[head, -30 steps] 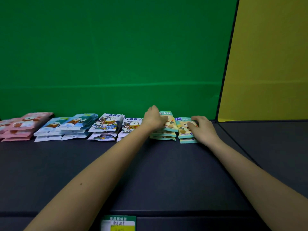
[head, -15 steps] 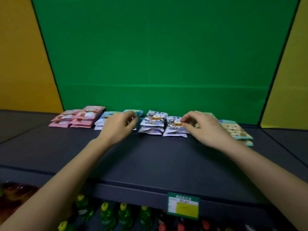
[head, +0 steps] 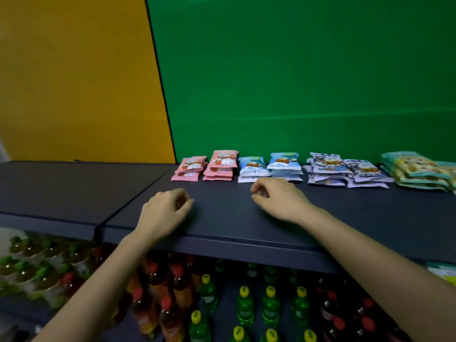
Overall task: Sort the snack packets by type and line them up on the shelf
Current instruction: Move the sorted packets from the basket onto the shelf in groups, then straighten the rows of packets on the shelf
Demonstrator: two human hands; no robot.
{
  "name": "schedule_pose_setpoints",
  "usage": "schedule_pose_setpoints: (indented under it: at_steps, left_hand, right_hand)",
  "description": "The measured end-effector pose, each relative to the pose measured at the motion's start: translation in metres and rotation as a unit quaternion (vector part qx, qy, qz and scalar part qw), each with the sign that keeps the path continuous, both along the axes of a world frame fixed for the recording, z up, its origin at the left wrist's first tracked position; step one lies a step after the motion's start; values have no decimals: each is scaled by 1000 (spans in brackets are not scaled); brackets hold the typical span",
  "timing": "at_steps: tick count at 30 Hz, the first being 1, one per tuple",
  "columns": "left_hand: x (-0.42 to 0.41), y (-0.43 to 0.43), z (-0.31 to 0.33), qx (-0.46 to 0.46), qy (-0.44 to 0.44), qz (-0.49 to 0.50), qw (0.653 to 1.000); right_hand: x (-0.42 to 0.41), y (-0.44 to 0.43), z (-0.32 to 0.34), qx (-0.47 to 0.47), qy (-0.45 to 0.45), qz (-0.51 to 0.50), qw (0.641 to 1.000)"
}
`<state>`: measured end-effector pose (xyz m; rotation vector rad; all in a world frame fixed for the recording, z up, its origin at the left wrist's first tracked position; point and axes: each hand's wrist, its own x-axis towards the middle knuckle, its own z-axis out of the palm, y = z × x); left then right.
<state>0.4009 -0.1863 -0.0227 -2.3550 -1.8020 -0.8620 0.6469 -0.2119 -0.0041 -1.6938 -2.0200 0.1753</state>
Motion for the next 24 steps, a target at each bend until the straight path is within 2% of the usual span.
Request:
schedule_pose_setpoints:
  at_steps: [5, 12, 20, 24]
  left_hand:
    - [-31, 30, 4, -12, -17, 16, 1000]
    - [-43, 99, 19, -3, -30, 27, 999]
    - [-28, 166, 13, -53, -14, -2, 998]
    - [-18, 192, 22, -83, 37, -6, 996]
  right_hand:
    - [-43, 35, 2, 3, 3, -22, 1000]
    - [-62, 113, 15, 31, 15, -83, 996]
    - [-62, 175, 18, 2, 25, -145, 989]
    - [-67, 193, 20, -31, 12, -174, 984]
